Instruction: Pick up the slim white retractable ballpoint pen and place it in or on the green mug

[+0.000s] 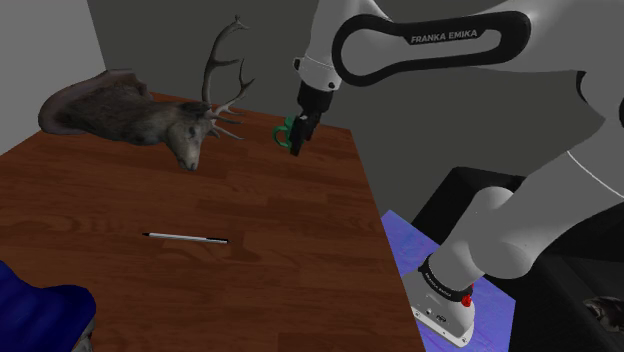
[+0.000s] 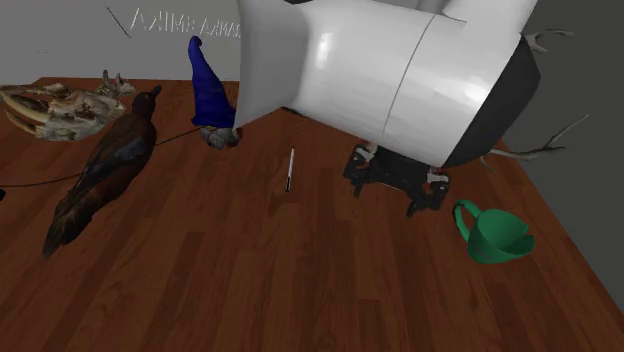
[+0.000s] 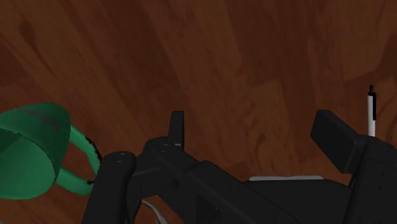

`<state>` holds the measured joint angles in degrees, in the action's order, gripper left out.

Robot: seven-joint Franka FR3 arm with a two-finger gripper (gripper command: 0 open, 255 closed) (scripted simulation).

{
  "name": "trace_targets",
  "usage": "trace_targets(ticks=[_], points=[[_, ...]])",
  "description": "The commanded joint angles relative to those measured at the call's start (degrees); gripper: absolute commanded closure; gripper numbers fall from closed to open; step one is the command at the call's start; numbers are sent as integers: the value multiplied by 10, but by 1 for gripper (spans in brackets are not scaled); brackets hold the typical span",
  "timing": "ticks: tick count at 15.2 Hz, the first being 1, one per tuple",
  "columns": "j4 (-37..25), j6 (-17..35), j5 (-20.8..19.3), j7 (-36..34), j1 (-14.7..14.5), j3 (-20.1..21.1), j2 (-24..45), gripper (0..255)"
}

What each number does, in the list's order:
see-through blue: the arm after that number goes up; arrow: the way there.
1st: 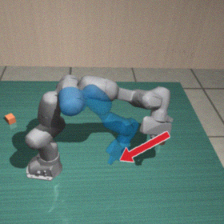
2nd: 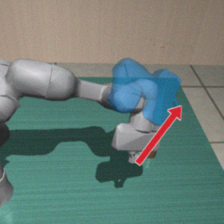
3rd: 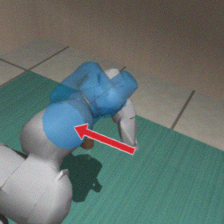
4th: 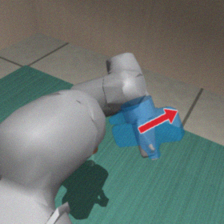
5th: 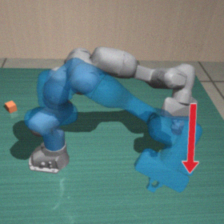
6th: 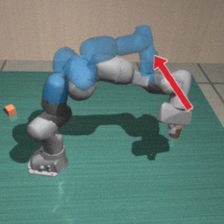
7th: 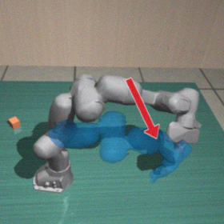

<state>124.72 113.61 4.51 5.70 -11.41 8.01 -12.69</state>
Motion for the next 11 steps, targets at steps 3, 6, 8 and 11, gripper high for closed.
trace_targets(ticks=[3,6,8,11], points=[[-38,28,17,11,-18,16,69,0],[-73,41,27,17,-31,29,118,0],[-99,47,33,20,-40,37,151,0],[-140,54,39,25,-53,50,201,0]])
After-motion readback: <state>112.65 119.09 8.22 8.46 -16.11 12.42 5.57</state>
